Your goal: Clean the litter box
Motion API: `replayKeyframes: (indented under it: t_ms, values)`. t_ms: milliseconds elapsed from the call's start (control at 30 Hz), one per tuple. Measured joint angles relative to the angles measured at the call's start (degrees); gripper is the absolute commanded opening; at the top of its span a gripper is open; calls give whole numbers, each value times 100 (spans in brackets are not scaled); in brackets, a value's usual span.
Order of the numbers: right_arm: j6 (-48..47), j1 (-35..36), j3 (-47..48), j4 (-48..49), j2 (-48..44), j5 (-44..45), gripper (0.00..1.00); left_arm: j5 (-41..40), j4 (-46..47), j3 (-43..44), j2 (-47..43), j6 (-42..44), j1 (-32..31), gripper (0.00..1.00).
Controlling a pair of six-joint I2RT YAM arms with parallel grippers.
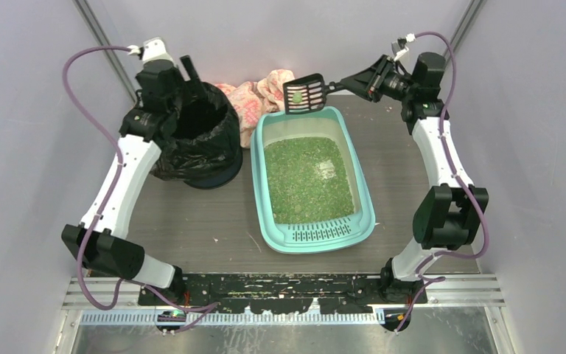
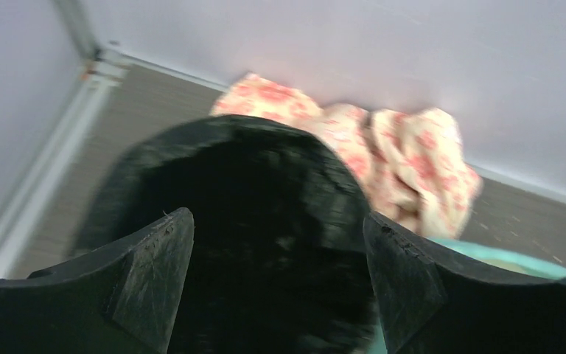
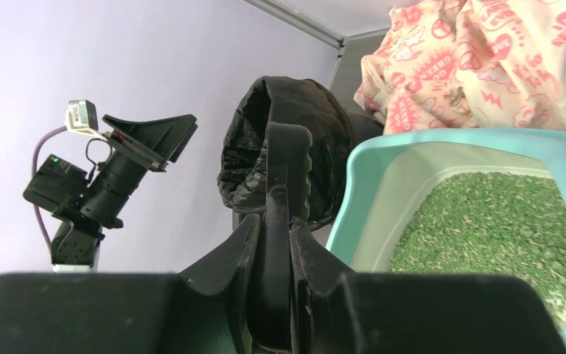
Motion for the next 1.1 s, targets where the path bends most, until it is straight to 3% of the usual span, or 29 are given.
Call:
replayKeyframes:
  t_ms: [167,500,700,1100]
  values:
    - [26,291,542,-352,393,76,1,-487,9,-487,-431,280,614,87]
    - [68,809,1152,-719,866,136,1,-957,50,-1434,-730,413,1261,90]
    - [85,852,1322,-769,901,109,1,-546,31,-1432,-297,105,1576,90]
    - [109,868,1495,-848,951,127,1,782,-208,-1325,216,-341,1561,83]
